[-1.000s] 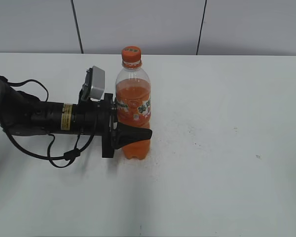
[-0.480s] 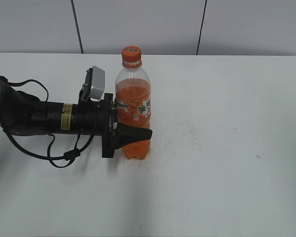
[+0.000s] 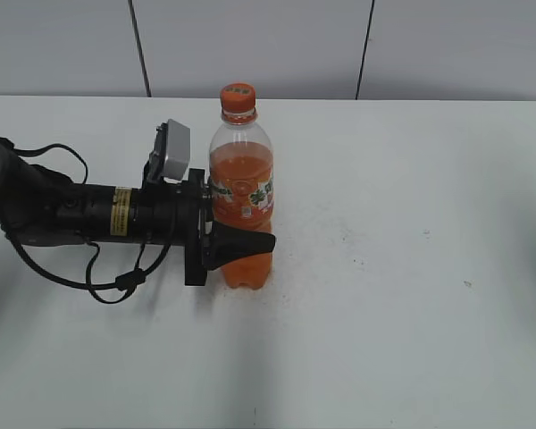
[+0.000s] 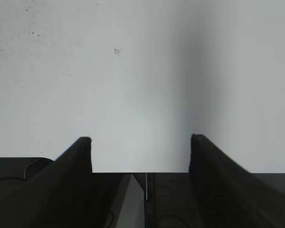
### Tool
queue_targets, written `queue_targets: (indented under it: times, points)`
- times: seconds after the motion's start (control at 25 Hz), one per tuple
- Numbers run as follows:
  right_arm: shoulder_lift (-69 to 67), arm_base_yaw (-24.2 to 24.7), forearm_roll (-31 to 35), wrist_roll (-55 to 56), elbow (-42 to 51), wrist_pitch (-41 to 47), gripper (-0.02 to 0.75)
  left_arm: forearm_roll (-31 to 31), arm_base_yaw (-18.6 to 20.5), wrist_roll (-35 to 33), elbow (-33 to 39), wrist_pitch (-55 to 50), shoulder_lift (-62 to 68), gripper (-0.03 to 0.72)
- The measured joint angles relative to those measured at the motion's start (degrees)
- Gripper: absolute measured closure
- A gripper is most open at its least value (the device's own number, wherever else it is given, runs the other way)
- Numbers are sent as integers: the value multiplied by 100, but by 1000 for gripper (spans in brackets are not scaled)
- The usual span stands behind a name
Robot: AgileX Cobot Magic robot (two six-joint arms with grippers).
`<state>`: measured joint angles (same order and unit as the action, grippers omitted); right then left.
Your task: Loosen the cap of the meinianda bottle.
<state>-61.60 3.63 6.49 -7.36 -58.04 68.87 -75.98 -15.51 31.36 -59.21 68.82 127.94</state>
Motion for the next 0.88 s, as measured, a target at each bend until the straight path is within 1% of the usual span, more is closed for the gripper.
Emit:
queue_targets:
  times: [0.08, 0.24, 0.52, 0.72, 0.88]
  points:
    - [-468, 0, 0, -16, -193, -68, 257, 0, 0, 0, 0, 0, 0, 287]
    - [-1195, 0, 0, -54, -521, -472, 257, 0, 0, 0, 0, 6, 0, 287]
    - [-2217, 0, 0, 174, -1418, 31, 257, 0, 0, 0, 0, 6, 0, 289]
    - [-2378, 0, 161, 347, -1917, 53, 257, 0, 0, 0, 0, 6, 0, 289]
    - [-2457, -27, 173, 887, -2270, 65, 257, 0, 0, 0, 0, 6, 0, 289]
